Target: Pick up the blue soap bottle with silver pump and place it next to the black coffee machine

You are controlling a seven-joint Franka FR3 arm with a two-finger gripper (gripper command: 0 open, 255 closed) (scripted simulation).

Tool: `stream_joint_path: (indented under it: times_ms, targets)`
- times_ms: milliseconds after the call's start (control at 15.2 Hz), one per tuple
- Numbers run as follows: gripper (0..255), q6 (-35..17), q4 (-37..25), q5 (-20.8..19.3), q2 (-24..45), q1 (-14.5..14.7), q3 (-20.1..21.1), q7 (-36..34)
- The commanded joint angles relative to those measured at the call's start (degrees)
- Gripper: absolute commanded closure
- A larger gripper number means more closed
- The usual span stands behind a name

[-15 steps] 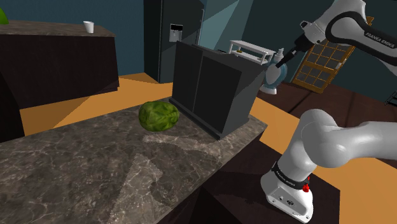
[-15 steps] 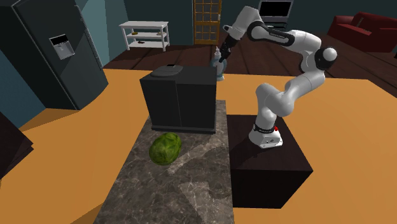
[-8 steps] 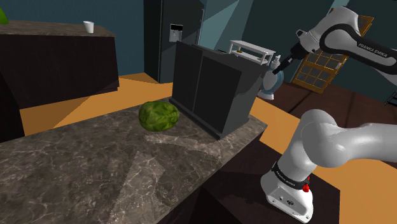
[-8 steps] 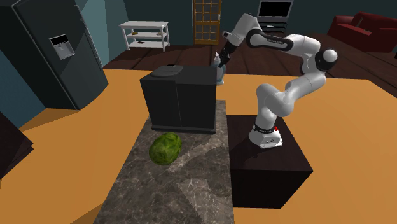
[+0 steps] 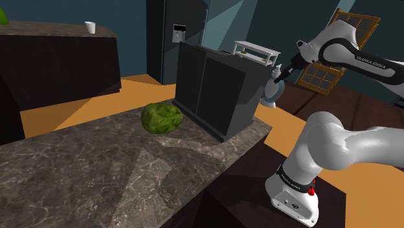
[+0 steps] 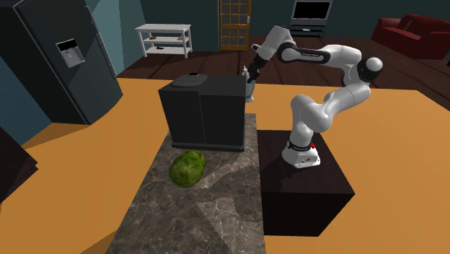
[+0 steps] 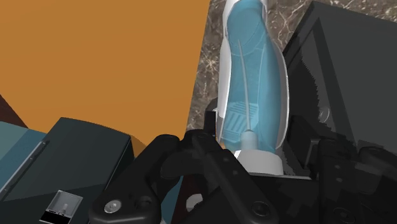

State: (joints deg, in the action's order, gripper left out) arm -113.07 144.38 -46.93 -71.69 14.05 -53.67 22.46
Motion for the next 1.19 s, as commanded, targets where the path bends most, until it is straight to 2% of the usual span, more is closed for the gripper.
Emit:
stream_joint_path:
  times_ms: [0,1122]
  targets:
    - [255,-1.0,1.1,-0.9,-0.2,-0.4,-1.0,0.0]
    - [255,-11.1,9.2,-11.1,0.4,-2.7,-12.8,-0.6]
